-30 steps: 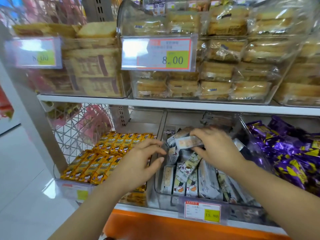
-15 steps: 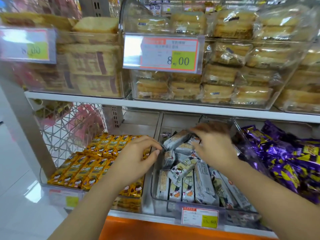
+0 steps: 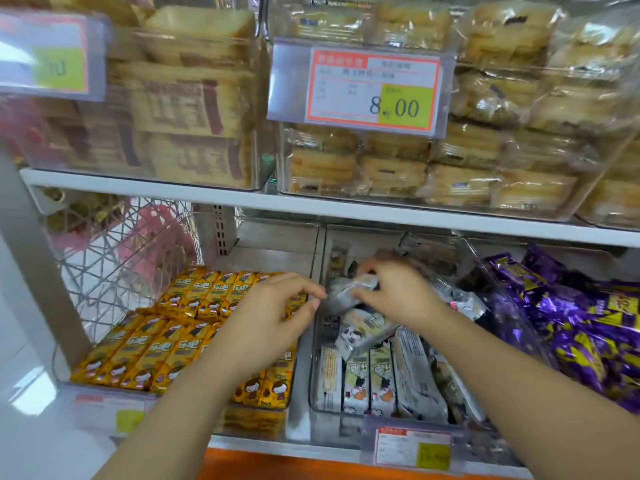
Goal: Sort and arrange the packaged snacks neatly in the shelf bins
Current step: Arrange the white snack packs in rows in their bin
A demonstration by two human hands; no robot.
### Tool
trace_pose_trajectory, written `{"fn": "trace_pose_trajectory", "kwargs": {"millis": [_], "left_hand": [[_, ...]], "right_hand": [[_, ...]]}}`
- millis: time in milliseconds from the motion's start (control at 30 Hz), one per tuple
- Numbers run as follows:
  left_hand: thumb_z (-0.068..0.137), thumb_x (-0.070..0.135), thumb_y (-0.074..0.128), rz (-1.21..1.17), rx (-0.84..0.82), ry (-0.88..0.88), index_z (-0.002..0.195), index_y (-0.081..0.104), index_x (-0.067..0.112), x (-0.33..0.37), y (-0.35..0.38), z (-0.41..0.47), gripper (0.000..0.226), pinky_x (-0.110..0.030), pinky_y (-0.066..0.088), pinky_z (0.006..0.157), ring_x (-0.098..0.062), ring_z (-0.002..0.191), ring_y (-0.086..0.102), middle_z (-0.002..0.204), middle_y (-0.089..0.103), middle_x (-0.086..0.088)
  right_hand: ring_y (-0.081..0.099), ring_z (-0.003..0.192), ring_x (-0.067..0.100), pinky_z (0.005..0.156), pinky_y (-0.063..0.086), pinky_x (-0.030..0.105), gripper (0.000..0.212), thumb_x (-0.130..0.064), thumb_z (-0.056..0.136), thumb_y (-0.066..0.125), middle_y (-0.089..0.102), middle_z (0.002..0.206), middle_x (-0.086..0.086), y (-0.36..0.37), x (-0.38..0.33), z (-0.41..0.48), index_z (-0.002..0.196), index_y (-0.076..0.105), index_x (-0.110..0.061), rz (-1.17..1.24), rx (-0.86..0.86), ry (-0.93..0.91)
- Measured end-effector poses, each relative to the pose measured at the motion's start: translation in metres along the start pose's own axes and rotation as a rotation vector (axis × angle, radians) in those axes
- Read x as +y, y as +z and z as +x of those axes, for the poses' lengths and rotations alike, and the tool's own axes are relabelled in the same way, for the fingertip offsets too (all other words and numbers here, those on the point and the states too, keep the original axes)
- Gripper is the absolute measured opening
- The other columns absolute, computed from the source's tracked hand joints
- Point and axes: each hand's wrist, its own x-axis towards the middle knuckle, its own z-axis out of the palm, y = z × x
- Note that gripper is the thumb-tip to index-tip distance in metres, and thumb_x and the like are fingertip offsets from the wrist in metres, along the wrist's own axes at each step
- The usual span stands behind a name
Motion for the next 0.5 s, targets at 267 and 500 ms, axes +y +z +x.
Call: {"fn": "trace_pose_trajectory", "kwargs": {"millis": [267, 500], "left_hand": [[0.092, 0.016, 0.058, -0.013, -0.003, 0.001, 0.1, 0.069, 0.025, 0.002, 0.001, -0.003, 0.016, 0.001, 0.031, 0.089, 0.009, 0.107, 0.052, 0.105, 0.062, 0.023], [0.092, 0.019, 0.057, -0.017, -0.01, -0.022, 0.1, 0.068, 0.027, 0.002, 0.0, -0.003, 0.015, 0.001, 0.031, 0.089, 0.011, 0.108, 0.051, 0.107, 0.061, 0.024]], "right_hand": [[0.055, 0.066, 0.02, 0.057, 0.035, 0.021, 0.024, -0.017, 0.08, 0.072, 0.065, 0.088, 0.005, 0.004, 0.023, -0.004, 0.102, 0.063, -0.013, -0.087, 0.49, -0.041], [0.032, 0.13, 0.019, 0.104, 0.029, 0.039, 0.026, -0.042, 0.091, 0.055, 0.053, 0.131, -0.012, 0.01, 0.013, 0.014, 0.116, 0.061, -0.042, -0.298, 0.012, -0.197]]}}
